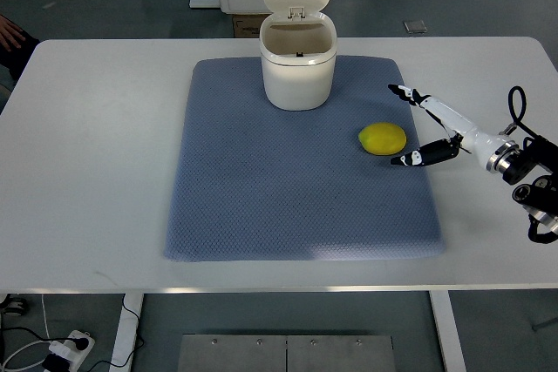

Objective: Put lemon in trash with right hand
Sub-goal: 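Move the right hand toward the yellow lemon, opening the fingers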

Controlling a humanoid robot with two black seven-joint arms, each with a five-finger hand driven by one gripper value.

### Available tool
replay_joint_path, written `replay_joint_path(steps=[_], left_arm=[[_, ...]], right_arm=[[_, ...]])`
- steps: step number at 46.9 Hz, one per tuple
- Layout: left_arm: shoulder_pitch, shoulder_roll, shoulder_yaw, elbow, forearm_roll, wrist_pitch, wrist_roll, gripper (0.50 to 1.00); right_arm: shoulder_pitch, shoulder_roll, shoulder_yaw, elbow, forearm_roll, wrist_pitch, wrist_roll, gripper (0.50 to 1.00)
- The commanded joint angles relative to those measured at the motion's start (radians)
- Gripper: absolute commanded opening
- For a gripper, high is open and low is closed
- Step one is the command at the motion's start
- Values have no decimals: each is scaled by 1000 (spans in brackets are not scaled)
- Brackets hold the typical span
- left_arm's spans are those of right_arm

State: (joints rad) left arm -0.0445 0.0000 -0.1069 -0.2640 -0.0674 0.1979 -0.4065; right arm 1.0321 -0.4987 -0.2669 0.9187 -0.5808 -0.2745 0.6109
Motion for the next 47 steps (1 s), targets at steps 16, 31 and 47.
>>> replay_joint_path(steps=[16,31,47], left_arm=[[0,0,-1,0,0,0,0,1000],[0,0,-1,0,0,0,0,1000],[0,0,1,0,0,0,0,1000]], right_arm=[[-1,6,-15,-1,2,-3,0,952],[-6,14,-15,-11,12,-3,0,947],[-7,46,-14,-40,13,-5,0,910]])
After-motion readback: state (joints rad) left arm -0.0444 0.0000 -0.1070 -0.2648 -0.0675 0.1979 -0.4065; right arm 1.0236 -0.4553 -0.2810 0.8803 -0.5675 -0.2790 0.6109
